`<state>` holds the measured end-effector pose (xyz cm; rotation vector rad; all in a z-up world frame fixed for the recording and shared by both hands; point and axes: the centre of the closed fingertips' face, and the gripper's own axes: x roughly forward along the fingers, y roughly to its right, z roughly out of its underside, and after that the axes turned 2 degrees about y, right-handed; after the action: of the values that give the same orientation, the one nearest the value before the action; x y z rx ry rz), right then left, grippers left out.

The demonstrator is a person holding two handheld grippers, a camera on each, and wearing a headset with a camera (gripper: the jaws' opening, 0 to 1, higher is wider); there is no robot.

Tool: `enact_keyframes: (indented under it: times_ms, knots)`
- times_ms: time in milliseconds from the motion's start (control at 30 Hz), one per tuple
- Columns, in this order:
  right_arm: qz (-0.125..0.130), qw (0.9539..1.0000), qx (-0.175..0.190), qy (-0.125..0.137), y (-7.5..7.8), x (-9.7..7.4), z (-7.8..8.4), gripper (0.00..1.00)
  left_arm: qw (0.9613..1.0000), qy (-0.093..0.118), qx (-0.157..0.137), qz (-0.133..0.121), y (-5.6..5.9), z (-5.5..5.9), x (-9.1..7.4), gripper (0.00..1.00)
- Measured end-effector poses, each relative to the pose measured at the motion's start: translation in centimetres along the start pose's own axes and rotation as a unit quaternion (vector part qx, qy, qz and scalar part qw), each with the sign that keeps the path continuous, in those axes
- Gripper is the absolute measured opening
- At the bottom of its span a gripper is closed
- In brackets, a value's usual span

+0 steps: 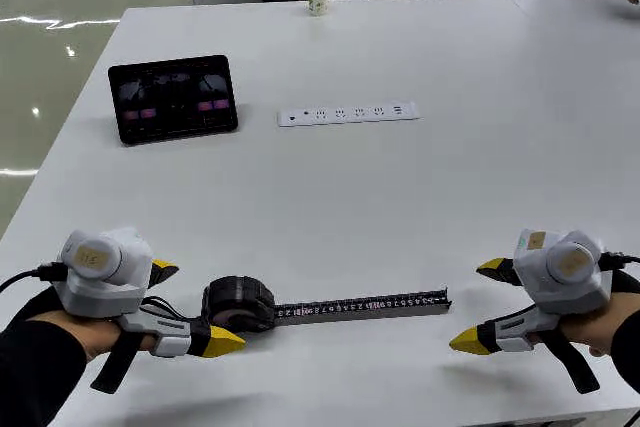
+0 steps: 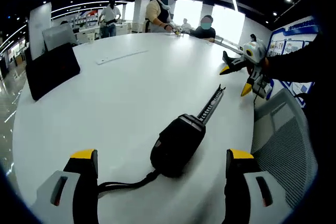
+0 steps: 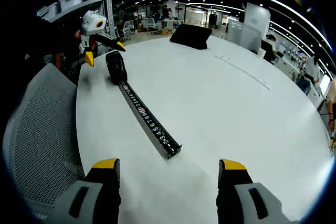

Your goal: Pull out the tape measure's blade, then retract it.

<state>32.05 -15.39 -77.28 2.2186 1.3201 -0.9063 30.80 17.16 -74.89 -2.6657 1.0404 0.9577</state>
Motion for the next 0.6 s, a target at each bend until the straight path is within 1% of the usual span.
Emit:
enact_keyframes:
  times_ms: [33, 67, 100, 133, 167, 233, 267, 300, 333, 367, 400, 433, 467, 533, 600]
  knots:
    - [0.01, 0.9999, 0.003, 0.011, 0.2, -0.3, -0.2, 0.76, 0.9997, 0.003, -0.02, -0.01, -0.2, 0.1, -0.3, 0.99]
    - [0.013, 0.9998, 0.006, 0.015, 0.3, -0.5, -0.2, 0.78, 0.9994, 0.009, -0.028, -0.016, -0.3, 0.0, -0.4, 0.99]
    - [0.018, 0.9997, 0.009, 0.016, 0.4, -0.7, -0.1, 0.8, 0.9991, 0.019, -0.028, -0.027, -0.7, -0.2, -0.6, 0.99]
    - [0.019, 0.9996, 0.015, 0.017, 0.4, -0.9, 0.1, 0.83, 0.9984, 0.021, -0.027, -0.046, -1.3, -0.1, -1.0, 0.99]
    - [0.022, 0.9994, 0.018, 0.019, 0.4, -1.0, 0.2, 0.85, 0.9985, 0.021, -0.024, -0.045, -1.2, 0.1, -1.2, 0.99]
    - [0.03, 0.999, 0.023, 0.023, 0.5, -1.4, 0.4, 0.88, 0.9982, 0.019, -0.01, -0.055, -1.2, 0.4, -1.6, 0.99]
    - [0.033, 0.9988, 0.026, 0.024, 0.5, -1.5, 0.5, 0.91, 0.9982, 0.015, 0.0, -0.059, -1.1, 0.6, -1.8, 0.99]
    - [0.036, 0.9985, 0.031, 0.027, 0.5, -1.7, 0.7, 0.93, 0.9982, 0.016, 0.003, -0.057, -0.8, 0.7, -2.0, 0.99]
    - [0.04, 0.9982, 0.033, 0.028, 0.5, -1.8, 0.8, 0.96, 0.9986, 0.017, 0.002, -0.05, -0.4, 0.7, -2.2, 0.99]
    - [0.053, 0.9977, 0.028, 0.032, 0.8, -2.0, 0.9, 0.98, 0.999, 0.025, -0.006, -0.038, 0.1, 0.6, -2.3, 0.99]
    - [0.053, 0.9976, 0.032, 0.032, 0.6, -2.2, 1.3, 0.99, 0.9985, 0.035, -0.013, -0.041, 0.2, 0.5, -2.4, 0.99]
    - [0.056, 0.9968, 0.038, 0.041, 0.7, -2.3, 1.2, 0.99, 0.9978, 0.037, -0.017, -0.052, -0.1, 0.7, -2.7, 0.99]
    - [0.057, 0.9964, 0.048, 0.042, 0.6, -2.4, 1.4, 0.99, 0.9972, 0.04, -0.02, -0.06, -0.3, 0.8, -2.9, 0.99]
    - [0.066, 0.9955, 0.05, 0.047, 0.4, -2.9, 1.6, 0.99, 0.996, 0.048, -0.028, -0.07, -0.5, 1.0, -3.3, 0.99]
    - [0.067, 0.994, 0.065, 0.057, 0.0, -3.2, 1.6, 0.99, 0.9956, 0.05, -0.028, -0.074, -0.5, 1.3, -3.6, 0.99]
